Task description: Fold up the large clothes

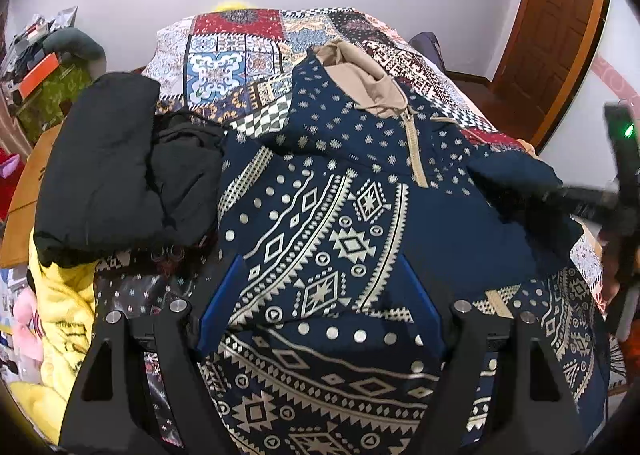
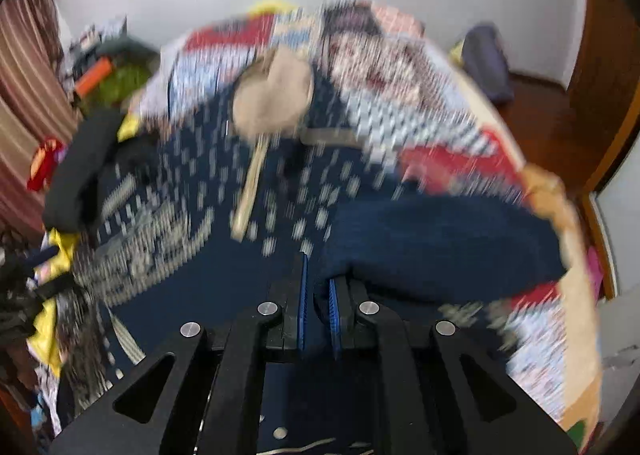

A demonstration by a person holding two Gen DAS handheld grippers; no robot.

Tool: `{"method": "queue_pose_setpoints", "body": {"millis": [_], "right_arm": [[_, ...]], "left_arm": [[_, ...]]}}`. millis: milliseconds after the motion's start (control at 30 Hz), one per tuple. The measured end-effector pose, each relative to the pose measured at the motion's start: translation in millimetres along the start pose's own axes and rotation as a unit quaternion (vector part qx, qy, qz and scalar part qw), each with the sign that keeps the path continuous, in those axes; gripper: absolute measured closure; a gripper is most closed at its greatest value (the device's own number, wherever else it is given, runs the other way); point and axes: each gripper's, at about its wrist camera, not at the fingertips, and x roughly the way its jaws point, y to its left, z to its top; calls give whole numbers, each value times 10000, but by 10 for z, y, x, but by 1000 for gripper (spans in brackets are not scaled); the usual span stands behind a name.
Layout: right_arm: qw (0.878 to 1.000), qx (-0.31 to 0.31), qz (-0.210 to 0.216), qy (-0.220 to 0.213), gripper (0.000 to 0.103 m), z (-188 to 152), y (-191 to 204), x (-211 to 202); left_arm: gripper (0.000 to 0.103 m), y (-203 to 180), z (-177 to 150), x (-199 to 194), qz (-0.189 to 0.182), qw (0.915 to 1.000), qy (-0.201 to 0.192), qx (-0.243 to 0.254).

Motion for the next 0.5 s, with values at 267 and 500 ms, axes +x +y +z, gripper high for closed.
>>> {"method": "queue_pose_setpoints", "body": {"millis": [267, 500], "right_arm": [[9971, 138, 33, 743, 92, -296, 37, 228], [9970, 245, 244, 696, 64, -258, -46, -97]], "left_arm": [[26, -58, -82, 44, -51, 9999, 125, 74], [26, -162, -40, 70, -135, 9997, 128, 131]]}}
